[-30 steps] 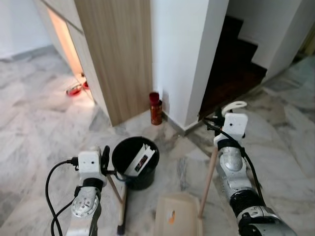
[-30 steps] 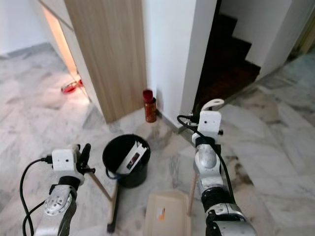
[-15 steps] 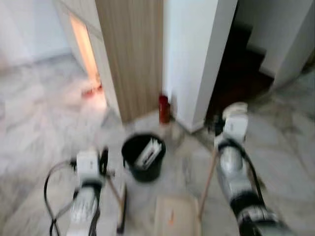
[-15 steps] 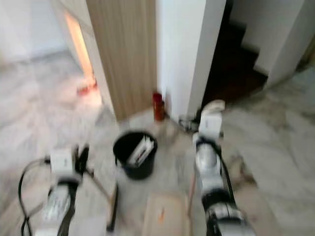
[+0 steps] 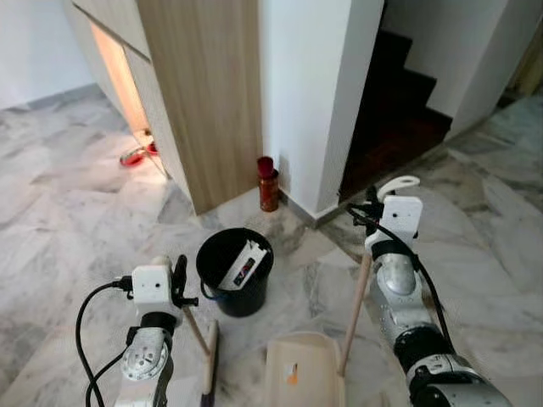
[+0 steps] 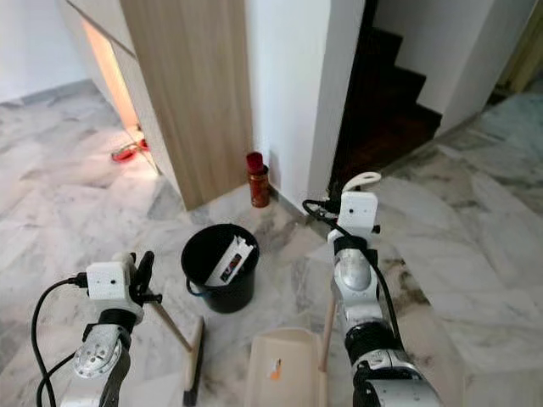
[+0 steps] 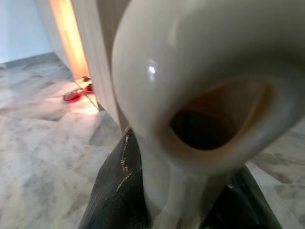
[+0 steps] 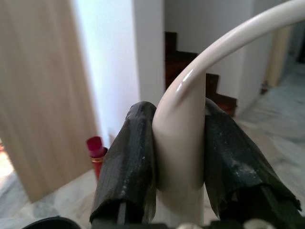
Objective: Sweep floor
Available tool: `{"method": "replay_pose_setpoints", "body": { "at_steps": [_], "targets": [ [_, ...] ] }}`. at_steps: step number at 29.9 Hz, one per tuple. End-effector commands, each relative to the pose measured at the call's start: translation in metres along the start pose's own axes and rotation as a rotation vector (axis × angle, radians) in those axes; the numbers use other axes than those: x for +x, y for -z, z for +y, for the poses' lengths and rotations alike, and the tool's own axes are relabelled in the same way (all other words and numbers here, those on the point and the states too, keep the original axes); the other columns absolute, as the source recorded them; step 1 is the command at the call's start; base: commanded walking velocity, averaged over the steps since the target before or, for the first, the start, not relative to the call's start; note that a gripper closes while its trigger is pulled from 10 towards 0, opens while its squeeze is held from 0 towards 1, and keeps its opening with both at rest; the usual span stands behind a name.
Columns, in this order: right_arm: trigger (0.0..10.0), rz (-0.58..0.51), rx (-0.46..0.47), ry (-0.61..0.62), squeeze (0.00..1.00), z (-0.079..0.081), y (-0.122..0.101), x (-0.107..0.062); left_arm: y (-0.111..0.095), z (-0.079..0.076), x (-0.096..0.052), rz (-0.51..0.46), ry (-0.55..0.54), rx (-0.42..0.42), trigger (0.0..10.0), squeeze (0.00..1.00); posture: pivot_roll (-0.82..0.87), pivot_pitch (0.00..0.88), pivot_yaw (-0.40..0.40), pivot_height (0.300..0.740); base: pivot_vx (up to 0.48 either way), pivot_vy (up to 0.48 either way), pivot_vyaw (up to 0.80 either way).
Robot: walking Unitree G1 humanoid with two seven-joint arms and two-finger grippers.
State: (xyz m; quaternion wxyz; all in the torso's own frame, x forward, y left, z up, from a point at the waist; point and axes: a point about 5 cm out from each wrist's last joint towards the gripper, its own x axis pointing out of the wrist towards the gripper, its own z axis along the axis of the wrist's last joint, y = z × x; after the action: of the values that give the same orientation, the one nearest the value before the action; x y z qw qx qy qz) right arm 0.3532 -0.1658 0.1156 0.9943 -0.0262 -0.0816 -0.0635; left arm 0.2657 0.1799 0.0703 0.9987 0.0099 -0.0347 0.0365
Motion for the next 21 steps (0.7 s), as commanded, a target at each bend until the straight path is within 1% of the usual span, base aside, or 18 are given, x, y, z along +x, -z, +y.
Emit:
{"method": "replay_pose_setpoints", "body": {
  "at_steps": [1, 12, 16, 21],
  "targets": [
    [10.0, -0.009, 0.003, -0.008, 0.00, 0.0025, -0.0039, 0.0032, -0.0092, 0.0004, 0.0051, -0.042, -0.004, -0.010, 10.0, 0.00, 0.05, 0.022, 0.032, 0.740, 0.000, 0.000, -0.80],
    [10.0, 0.003, -0.001, -0.009, 0.00, 0.0017, -0.0019, 0.0028, -0.0099, -0.0014, 0.0055, -0.046, 0.003, -0.011, 10.0, 0.00, 0.06, 0.017, 0.029, 0.740, 0.000, 0.000, -0.80],
    [10.0, 0.010, -0.011, -0.010, 0.00, 0.0006, -0.0011, 0.0032, -0.0102, -0.0037, 0.0058, -0.047, 0.007, 0.002, 10.0, 0.00, 0.05, 0.017, 0.022, 0.740, 0.000, 0.000, -0.80],
    [10.0, 0.007, -0.015, -0.011, 0.00, 0.0008, -0.0013, 0.0031, -0.0095, -0.0043, 0.0073, -0.044, 0.009, 0.002, 10.0, 0.00, 0.04, 0.009, 0.028, 0.740, 0.000, -0.480, -0.80]
  ]
}}
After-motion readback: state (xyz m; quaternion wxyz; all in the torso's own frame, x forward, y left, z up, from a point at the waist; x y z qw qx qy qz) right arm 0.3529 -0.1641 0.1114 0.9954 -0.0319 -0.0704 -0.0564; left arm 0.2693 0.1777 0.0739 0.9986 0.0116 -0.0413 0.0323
